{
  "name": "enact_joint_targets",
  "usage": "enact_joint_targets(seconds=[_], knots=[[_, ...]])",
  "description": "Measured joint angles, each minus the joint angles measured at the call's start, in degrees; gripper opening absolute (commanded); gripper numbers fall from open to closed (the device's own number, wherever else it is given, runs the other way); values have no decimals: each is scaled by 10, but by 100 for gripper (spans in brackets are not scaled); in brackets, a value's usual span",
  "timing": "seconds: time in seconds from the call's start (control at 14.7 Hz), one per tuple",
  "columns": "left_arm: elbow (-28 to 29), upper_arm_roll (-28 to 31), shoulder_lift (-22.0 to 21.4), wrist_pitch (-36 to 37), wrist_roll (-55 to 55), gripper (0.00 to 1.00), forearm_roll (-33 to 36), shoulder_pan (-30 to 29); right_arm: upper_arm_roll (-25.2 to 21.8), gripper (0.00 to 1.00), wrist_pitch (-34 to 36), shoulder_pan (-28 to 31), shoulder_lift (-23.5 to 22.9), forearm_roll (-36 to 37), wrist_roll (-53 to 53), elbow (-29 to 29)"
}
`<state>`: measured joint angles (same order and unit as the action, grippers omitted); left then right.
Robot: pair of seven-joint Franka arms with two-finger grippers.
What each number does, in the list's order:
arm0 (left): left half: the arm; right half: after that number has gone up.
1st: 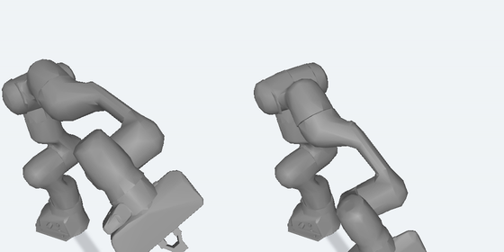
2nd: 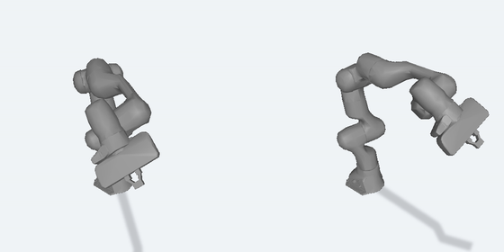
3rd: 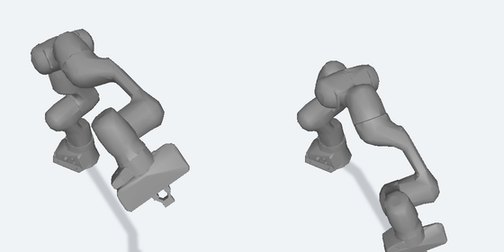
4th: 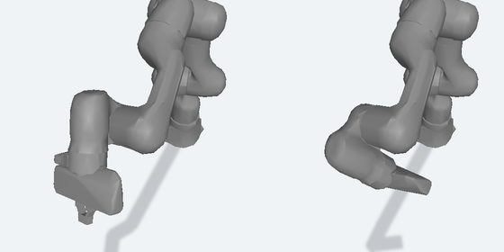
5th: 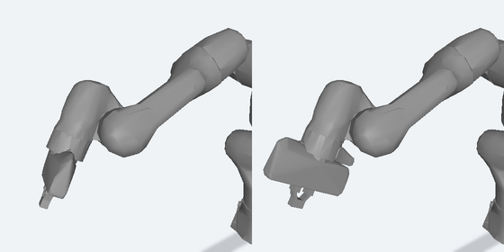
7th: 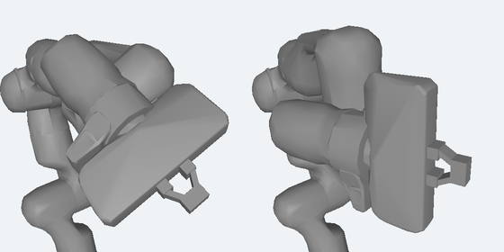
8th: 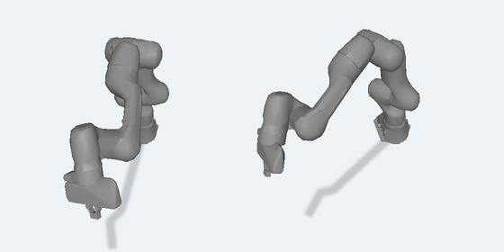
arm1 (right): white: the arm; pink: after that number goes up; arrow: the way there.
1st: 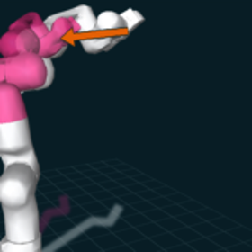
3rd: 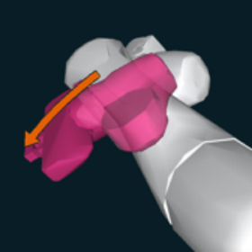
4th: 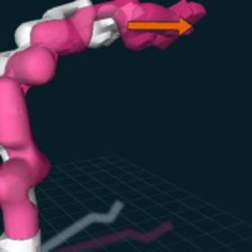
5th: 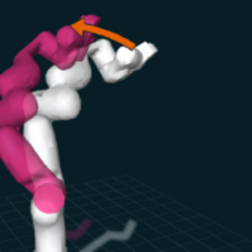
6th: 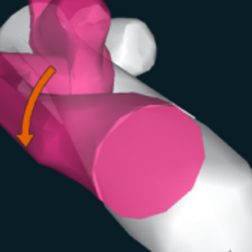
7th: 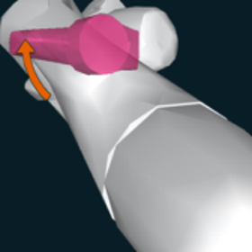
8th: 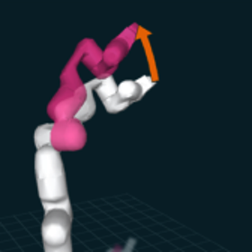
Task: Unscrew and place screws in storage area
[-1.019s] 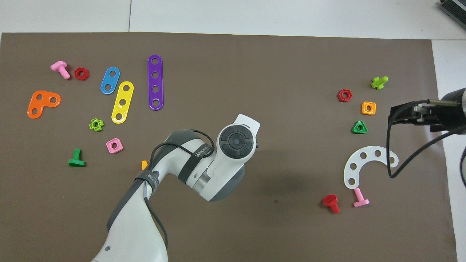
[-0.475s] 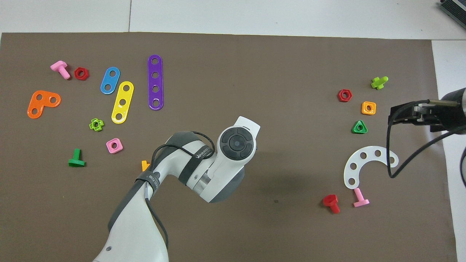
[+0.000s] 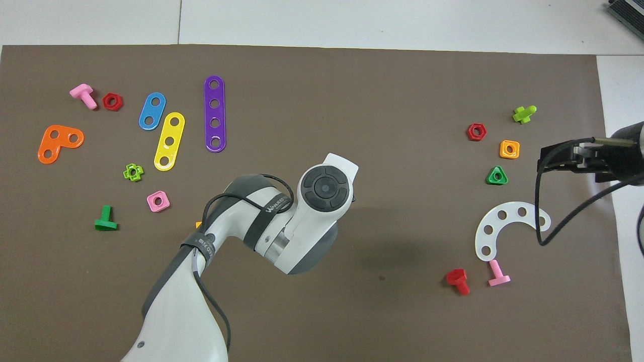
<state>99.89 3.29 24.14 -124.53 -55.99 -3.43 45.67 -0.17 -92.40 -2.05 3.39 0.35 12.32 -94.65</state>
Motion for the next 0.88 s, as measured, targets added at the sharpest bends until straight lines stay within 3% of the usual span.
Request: enact_joint_targets(seconds=[0.41,0.61,0.88], knots=[[-108,3,-1,132,22,14,-20,-56,3,99,-2,-2,0,0,0,0],[-119,9,-19,169,115,14,-26,-105,8,99,-18,-9,0,0,0,-11],[-98,13,-30,185,315,14,-27,-190,15,99,-111,-58,1,0,25,-74]])
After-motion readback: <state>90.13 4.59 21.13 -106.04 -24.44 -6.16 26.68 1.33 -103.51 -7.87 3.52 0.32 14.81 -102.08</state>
